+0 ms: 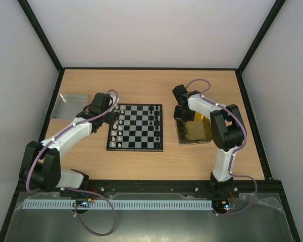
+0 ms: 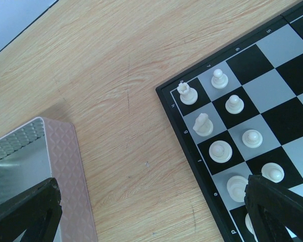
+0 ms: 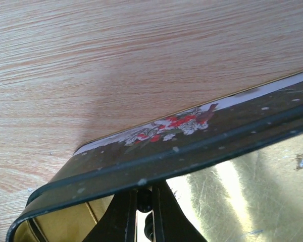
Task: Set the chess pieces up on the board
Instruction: Pick up the chess piece from the storage box, then place the chess piece on the chessboard.
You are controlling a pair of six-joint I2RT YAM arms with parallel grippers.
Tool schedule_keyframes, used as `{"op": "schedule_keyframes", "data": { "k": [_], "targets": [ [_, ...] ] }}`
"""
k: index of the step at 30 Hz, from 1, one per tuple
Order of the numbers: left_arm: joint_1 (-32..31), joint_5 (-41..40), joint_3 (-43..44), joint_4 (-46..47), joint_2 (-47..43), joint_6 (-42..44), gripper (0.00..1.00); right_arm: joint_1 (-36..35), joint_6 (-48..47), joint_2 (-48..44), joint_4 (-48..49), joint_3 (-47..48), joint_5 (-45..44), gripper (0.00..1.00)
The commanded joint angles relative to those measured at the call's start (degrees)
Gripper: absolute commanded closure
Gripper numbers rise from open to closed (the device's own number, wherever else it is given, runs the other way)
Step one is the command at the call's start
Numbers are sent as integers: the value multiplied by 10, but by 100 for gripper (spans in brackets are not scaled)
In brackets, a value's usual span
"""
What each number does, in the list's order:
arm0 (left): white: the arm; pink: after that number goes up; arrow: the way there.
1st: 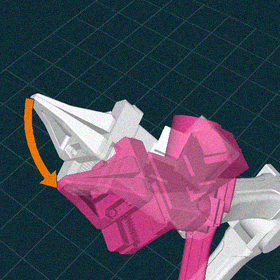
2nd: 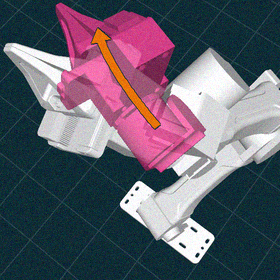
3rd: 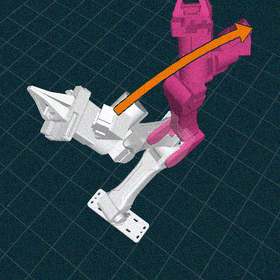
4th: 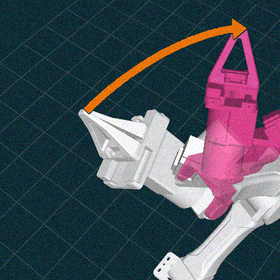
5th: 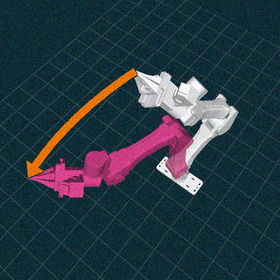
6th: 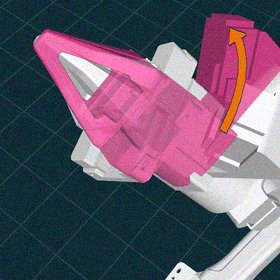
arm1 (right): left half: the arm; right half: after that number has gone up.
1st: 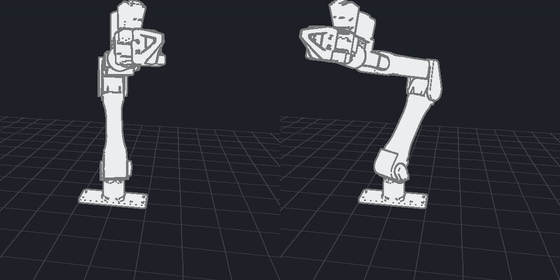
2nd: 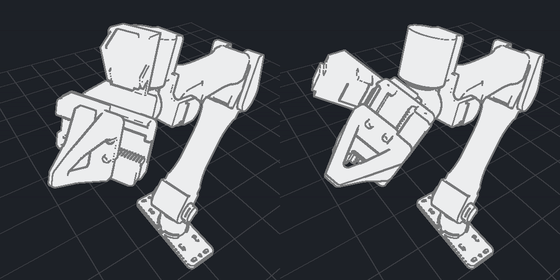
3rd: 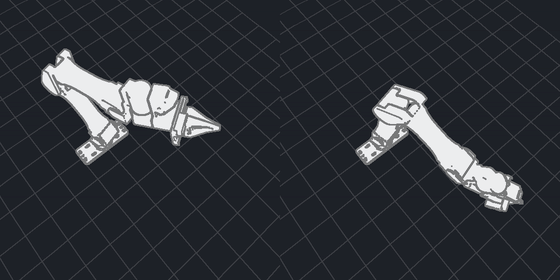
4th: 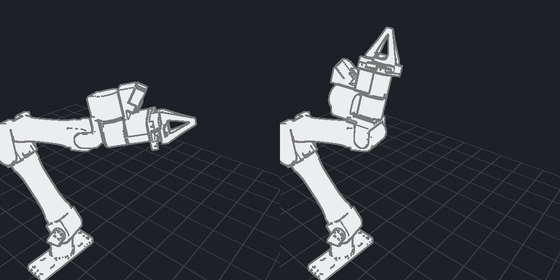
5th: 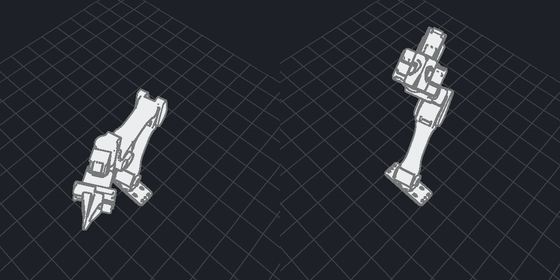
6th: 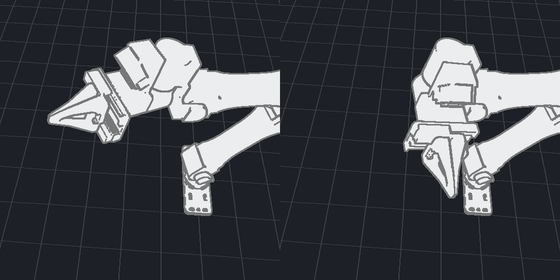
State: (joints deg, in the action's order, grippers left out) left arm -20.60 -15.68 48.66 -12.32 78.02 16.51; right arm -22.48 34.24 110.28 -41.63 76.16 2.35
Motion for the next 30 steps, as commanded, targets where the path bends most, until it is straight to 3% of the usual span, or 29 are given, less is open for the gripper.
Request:
{"op": "schedule_keyframes", "data": {
  "k": [1, 8, 13, 20, 30],
  "targets": [
    [-1, -6, -8, 5, -1, 4, 1, 3, 5, -36, -21, 3, -35, 98],
    [-1, -5, -5, 3, 0, 4, 1, -9, 11, -104, -65, 27, -40, 98],
    [-1, -6, -3, 4, 3, 4, 1, -81, 31, -128, -101, 64, -38, 98],
    [-2, -7, -4, 4, 3, 4, 1, -200, 67, -94, -122, 116, -21, 98],
    [-2, -7, -7, 5, 2, 4, 1, -245, 59, -26, -111, 131, -18, 98]
  ]
}}
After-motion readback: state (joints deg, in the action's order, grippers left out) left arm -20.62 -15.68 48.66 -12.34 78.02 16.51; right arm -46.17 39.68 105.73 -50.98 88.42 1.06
